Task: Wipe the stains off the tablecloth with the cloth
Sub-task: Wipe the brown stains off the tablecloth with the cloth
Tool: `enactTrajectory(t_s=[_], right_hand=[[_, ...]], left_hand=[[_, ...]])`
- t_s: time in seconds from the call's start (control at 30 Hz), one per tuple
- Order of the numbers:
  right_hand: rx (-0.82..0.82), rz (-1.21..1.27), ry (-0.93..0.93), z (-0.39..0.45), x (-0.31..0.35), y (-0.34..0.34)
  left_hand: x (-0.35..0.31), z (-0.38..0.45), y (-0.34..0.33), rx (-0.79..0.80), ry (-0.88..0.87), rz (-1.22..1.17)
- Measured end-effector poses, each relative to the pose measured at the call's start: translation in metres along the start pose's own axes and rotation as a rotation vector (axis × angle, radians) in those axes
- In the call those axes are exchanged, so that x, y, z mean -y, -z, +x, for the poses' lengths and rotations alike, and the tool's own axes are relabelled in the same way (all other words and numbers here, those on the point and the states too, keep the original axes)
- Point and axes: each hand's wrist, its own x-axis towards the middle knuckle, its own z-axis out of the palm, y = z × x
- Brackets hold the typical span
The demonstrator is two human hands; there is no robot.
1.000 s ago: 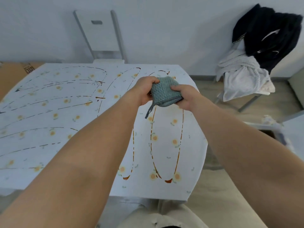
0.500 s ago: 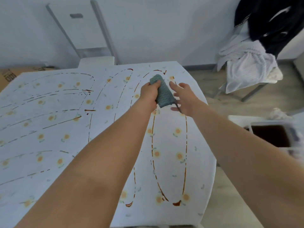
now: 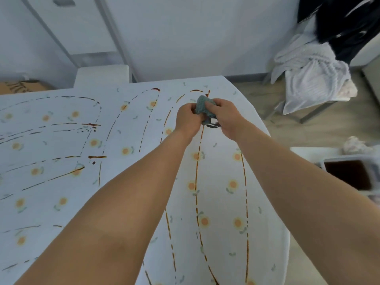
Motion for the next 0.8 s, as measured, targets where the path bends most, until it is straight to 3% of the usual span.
enactTrajectory(t_s=[0.1,0.2,0.37,0.43,0.53,0.63,0.73,0.8], right_hand=[[-0.045,0.009,0.027,0.026,-0.011,-0.008],[-0.344,-0.054,0.04,0.067,-0.017,-0.009],[-0.56,-0.45,0.089,0.14,-0.016,0.021],[-0.602,-0.598,0.188,0.16,-0.018,0.032],[-0.599,-0.851,0.283,0.189,-0.044,0.04],[-0.523,-1.071,0.2,0.196,-0.074,0.025],[-0.586,-1.031,0.191,0.202,-0.062,-0.006],[-0.467,-1.007,0.231,0.215,-0.053,-0.034]], left_hand=[[0.007,0.028,0.002,0.044,-0.005,0.003],[0.022,0.06,0.003,0.134,0.055,0.114],[0.055,0.113,0.029,0.206,-0.003,0.938],[0.067,0.12,0.033,0.266,-0.003,1.068],[0.086,0.123,0.031,0.282,-0.034,1.122],[0.09,0.127,0.031,0.283,-0.034,1.114],[0.086,0.127,0.03,0.282,-0.023,1.107],[0.087,0.126,0.029,0.281,-0.025,1.106]])
